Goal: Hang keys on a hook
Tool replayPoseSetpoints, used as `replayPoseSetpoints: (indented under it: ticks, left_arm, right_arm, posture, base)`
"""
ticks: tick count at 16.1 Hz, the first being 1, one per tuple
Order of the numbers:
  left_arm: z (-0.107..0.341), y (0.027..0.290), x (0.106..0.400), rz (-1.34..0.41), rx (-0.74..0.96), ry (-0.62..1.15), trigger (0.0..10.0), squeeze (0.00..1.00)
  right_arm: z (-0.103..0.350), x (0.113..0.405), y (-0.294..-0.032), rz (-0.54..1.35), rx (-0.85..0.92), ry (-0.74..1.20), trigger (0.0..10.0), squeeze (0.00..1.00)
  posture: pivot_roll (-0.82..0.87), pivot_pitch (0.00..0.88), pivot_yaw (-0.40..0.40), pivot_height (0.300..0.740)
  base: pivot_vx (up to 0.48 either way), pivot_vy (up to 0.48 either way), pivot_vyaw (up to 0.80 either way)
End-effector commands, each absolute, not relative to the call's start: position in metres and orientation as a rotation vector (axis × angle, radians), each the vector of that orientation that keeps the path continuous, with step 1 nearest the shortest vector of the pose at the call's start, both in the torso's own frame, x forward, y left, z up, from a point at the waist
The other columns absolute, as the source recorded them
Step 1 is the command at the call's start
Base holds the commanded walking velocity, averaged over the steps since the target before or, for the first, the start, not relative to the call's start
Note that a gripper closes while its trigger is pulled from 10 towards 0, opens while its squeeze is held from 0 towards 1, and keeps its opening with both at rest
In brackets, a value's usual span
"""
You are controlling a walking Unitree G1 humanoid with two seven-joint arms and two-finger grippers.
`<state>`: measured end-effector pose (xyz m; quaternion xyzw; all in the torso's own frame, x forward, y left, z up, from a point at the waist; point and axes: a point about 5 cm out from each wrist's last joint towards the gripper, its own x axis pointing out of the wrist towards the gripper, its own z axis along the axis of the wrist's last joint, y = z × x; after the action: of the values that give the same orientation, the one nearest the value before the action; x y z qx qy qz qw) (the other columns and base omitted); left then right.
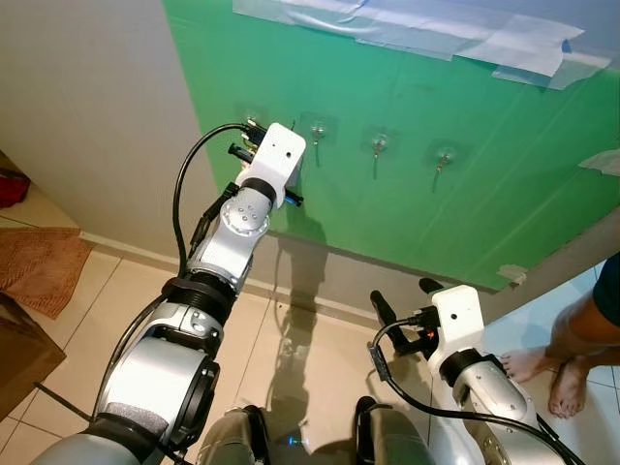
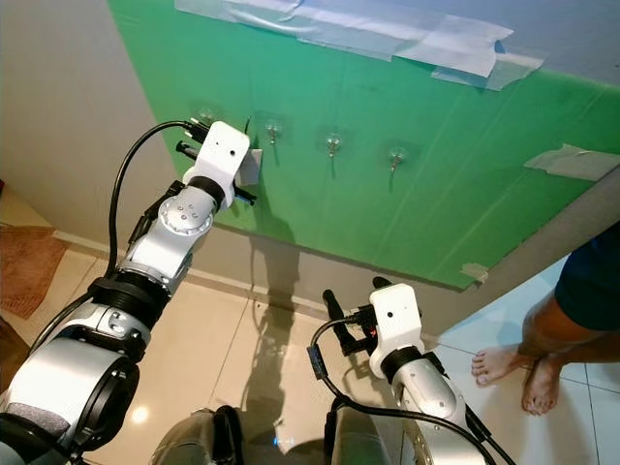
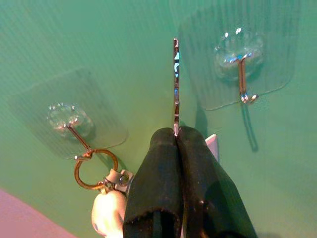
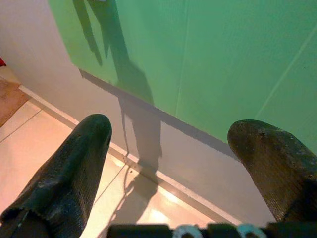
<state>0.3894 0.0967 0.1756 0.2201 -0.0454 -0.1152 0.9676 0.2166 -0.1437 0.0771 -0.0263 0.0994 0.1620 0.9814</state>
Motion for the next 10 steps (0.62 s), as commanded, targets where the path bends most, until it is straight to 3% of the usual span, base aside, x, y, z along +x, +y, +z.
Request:
replayPoseSetpoints:
  ticks: [1, 10]
  left_arm:
    - [0.181, 0.089, 0.390, -0.263, 0.454, -0.114, 0.0, 0.00]
    - [0.183, 0.072, 0.387, -0.328, 0.468, -0.152, 0.0, 0.00]
  right_arm:
    - [0.075, 0.216, -0.147, 0.318, -0.052, 0.204, 10.0, 0.00]
    - [0.076, 0.216, -0.147, 0.313, -0.050, 0.202, 10.0, 0.00]
  posture:
    - [-0.26, 0.177, 0.017, 0.710]
    - [-0.27, 0.177, 0.019, 0.710]
  base:
    - [0.000, 0.000, 0.00]
    - [0.000, 0.000, 0.00]
